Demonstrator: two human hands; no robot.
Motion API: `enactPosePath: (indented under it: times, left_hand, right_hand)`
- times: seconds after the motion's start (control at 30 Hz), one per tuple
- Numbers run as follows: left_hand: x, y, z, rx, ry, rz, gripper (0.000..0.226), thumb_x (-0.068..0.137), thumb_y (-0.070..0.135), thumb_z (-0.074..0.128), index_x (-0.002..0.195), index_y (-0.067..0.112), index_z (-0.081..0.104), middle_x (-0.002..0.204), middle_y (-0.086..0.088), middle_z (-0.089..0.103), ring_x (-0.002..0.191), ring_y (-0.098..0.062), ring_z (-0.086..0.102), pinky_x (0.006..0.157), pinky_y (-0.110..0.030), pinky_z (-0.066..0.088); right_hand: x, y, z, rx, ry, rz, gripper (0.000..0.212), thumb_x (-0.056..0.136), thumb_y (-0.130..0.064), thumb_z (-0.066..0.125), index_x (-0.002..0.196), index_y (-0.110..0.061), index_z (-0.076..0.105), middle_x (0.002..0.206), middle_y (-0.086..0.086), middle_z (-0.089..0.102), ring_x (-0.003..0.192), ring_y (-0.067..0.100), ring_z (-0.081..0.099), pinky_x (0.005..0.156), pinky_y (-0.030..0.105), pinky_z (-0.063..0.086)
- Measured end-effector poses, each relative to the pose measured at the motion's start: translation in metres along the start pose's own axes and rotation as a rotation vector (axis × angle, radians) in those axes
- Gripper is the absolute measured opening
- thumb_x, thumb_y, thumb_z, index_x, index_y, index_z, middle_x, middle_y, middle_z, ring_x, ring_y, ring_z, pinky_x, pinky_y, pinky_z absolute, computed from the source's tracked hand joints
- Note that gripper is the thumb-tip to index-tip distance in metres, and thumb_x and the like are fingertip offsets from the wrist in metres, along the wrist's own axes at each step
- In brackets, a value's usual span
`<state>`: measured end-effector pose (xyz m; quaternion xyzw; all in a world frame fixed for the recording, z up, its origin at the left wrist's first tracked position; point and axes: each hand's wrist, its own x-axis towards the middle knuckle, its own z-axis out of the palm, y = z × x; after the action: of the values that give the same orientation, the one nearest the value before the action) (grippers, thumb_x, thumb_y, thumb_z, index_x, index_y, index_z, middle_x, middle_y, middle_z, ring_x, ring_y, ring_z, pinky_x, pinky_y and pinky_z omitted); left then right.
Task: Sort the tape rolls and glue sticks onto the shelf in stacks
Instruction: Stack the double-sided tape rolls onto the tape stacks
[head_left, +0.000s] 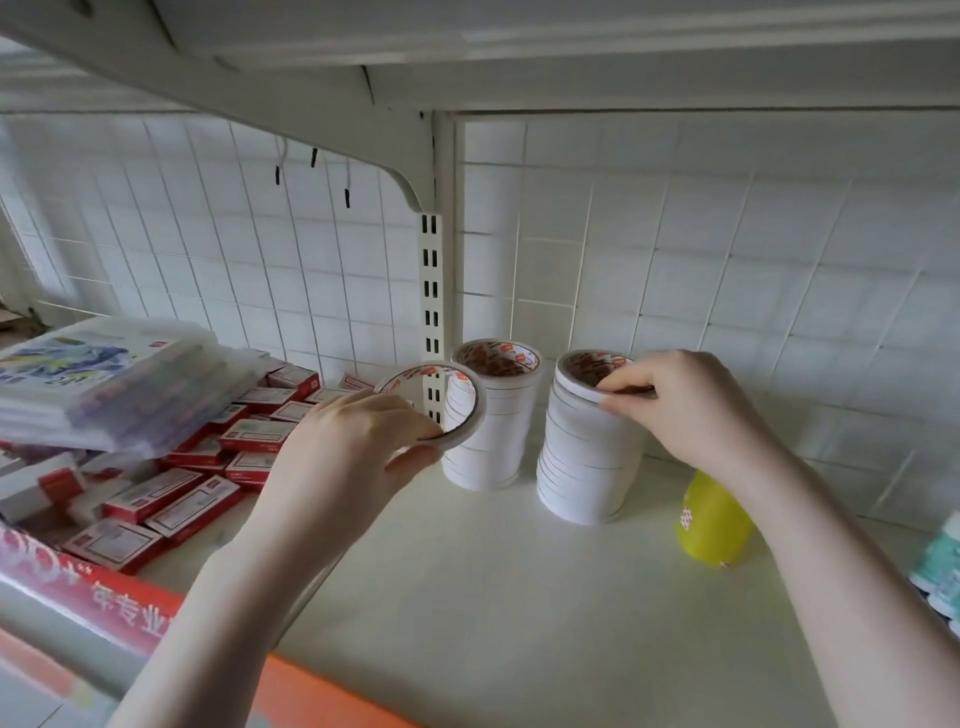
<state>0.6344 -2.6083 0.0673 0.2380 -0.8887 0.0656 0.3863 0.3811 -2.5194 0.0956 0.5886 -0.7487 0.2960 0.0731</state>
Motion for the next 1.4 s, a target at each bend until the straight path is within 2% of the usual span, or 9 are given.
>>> enactPosePath:
  times: [0.17,0.3,0.5,0.6,0.73,0.87,1.0,1.23,1.4]
  left_hand:
    - [0.005,-0.001,0.001,0.015,0.001,0.011,0.012,0.069,0.026,0.065,0.074,0.018,0.072,0.068,0.003,0.065,0.061,-0.023,0.06,0.052,-0.04,0.051]
    - [0.011,-0.001,0.001,0.016,-0.004,0.023,0.012,0.07,0.026,0.064,0.075,0.018,0.072,0.069,0.002,0.066,0.062,-0.025,0.061,0.053,-0.041,0.051]
    - [0.031,0.001,0.005,0.007,-0.051,0.0,0.013,0.073,0.03,0.06,0.073,0.021,0.069,0.068,0.006,0.062,0.067,-0.021,0.058,0.057,-0.032,0.047]
    - [0.047,-0.001,0.01,0.019,-0.095,-0.003,0.009,0.082,0.029,0.063,0.081,0.023,0.07,0.076,0.005,0.064,0.076,-0.022,0.057,0.064,-0.032,0.044]
    - [0.068,-0.001,0.02,0.052,-0.175,-0.045,0.014,0.087,0.032,0.061,0.094,0.024,0.07,0.089,0.003,0.063,0.087,-0.022,0.056,0.072,-0.033,0.044]
    - [0.08,0.003,0.03,0.045,-0.219,-0.059,0.017,0.088,0.032,0.06,0.1,0.028,0.069,0.095,0.005,0.065,0.091,-0.02,0.056,0.071,-0.03,0.042]
    - [0.087,0.003,0.037,0.037,-0.272,-0.08,0.017,0.088,0.034,0.06,0.101,0.03,0.069,0.097,0.003,0.065,0.093,-0.022,0.058,0.076,-0.031,0.045]
    - [0.092,0.001,0.045,0.057,-0.342,-0.09,0.018,0.087,0.033,0.06,0.103,0.029,0.068,0.099,0.005,0.065,0.094,-0.02,0.057,0.076,-0.031,0.045]
    - [0.096,-0.003,0.045,0.035,-0.395,-0.103,0.014,0.088,0.031,0.061,0.099,0.028,0.069,0.095,0.007,0.064,0.092,-0.017,0.058,0.077,-0.032,0.047]
  right_hand:
    - [-0.002,0.001,-0.002,-0.011,-0.021,-0.04,0.007,0.084,-0.017,0.067,0.085,-0.016,0.074,0.085,0.004,0.068,0.085,0.023,0.059,0.078,0.035,0.047]
    - [-0.003,0.002,-0.003,0.006,-0.04,-0.033,0.012,0.082,-0.013,0.067,0.088,-0.021,0.075,0.086,-0.003,0.068,0.086,0.02,0.059,0.078,0.034,0.047]
    - [-0.004,0.001,-0.005,-0.012,-0.04,-0.053,0.022,0.081,-0.013,0.068,0.1,-0.023,0.074,0.097,-0.004,0.069,0.095,0.019,0.058,0.082,0.032,0.044]
    - [-0.011,0.005,-0.008,-0.048,0.052,-0.093,0.027,0.083,-0.017,0.067,0.11,-0.021,0.07,0.101,-0.001,0.068,0.099,0.021,0.056,0.081,0.029,0.04]
    - [-0.029,0.013,-0.009,-0.079,0.268,-0.092,0.017,0.08,-0.015,0.071,0.097,-0.015,0.074,0.089,0.001,0.069,0.088,0.027,0.06,0.07,0.027,0.037]
    - [-0.054,0.018,-0.005,-0.133,0.384,-0.099,0.009,0.078,-0.013,0.073,0.086,-0.011,0.073,0.08,0.003,0.068,0.074,0.029,0.063,0.065,0.028,0.035]
    - [-0.075,0.026,0.001,-0.093,0.409,-0.058,0.016,0.076,-0.022,0.06,0.083,-0.014,0.072,0.079,-0.002,0.067,0.072,0.025,0.063,0.065,0.027,0.037]
    - [-0.09,0.036,0.008,-0.159,0.463,-0.027,0.014,0.07,-0.019,0.064,0.078,-0.013,0.073,0.076,0.002,0.068,0.07,0.026,0.064,0.068,0.028,0.036]
    - [-0.093,0.042,0.015,-0.151,0.454,-0.011,0.015,0.071,-0.021,0.063,0.08,-0.016,0.074,0.078,-0.004,0.068,0.074,0.014,0.056,0.064,0.023,0.034]
